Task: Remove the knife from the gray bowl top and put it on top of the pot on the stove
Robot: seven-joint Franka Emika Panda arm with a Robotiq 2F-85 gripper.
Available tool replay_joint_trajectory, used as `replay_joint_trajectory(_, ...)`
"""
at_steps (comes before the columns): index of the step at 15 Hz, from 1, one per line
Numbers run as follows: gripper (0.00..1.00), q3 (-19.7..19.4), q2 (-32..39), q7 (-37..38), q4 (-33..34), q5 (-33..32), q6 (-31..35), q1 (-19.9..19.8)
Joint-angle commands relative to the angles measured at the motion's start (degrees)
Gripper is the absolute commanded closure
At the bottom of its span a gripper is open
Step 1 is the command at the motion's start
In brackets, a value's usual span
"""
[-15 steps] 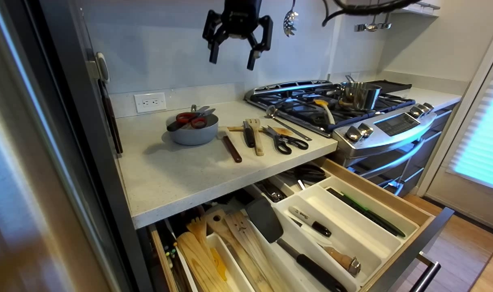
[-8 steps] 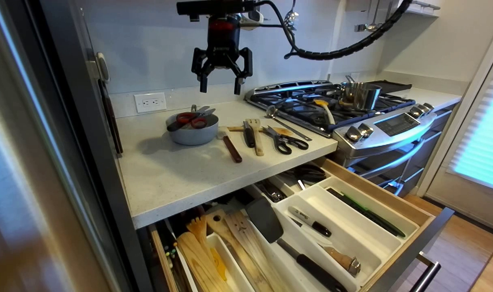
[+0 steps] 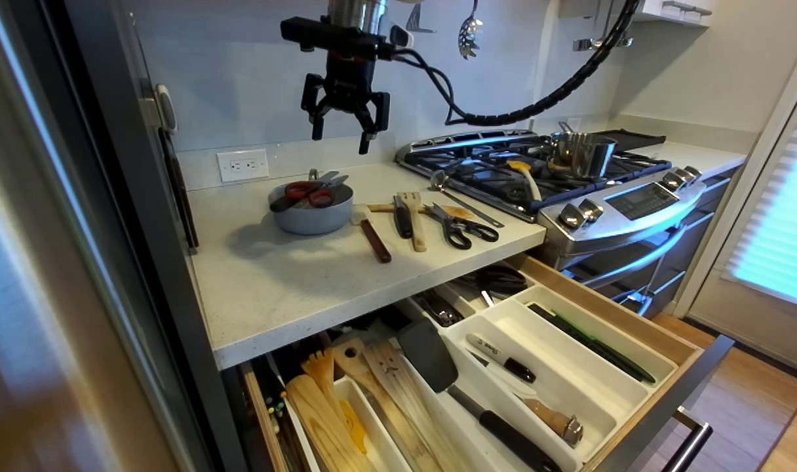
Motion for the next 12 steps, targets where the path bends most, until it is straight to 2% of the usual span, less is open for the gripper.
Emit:
replay_joint_trajectory(1,0.00,0.59,4.59,-2.50,1.40,1.35,8.77,0.29)
replay_joint_trajectory(3,0.00,5.23,8.40,-7.87,4.23,8.41,11.59,-3.12)
replay_joint_trajectory(4,0.00,1.19,4.65,-3.88,0.88,4.48,9.95,0.07)
replay_joint_trajectory(6,0.00,2.76,6.90,-6.56,2.30,7.59,11.30,-0.94)
replay_joint_trajectory(8,0.00,3.17,7.68,-7.05,3.26,8.10,11.33,-1.43)
replay_joint_trajectory(12,0.02,1.54,10.66,-5.95,6.77,6.31,11.80,0.42)
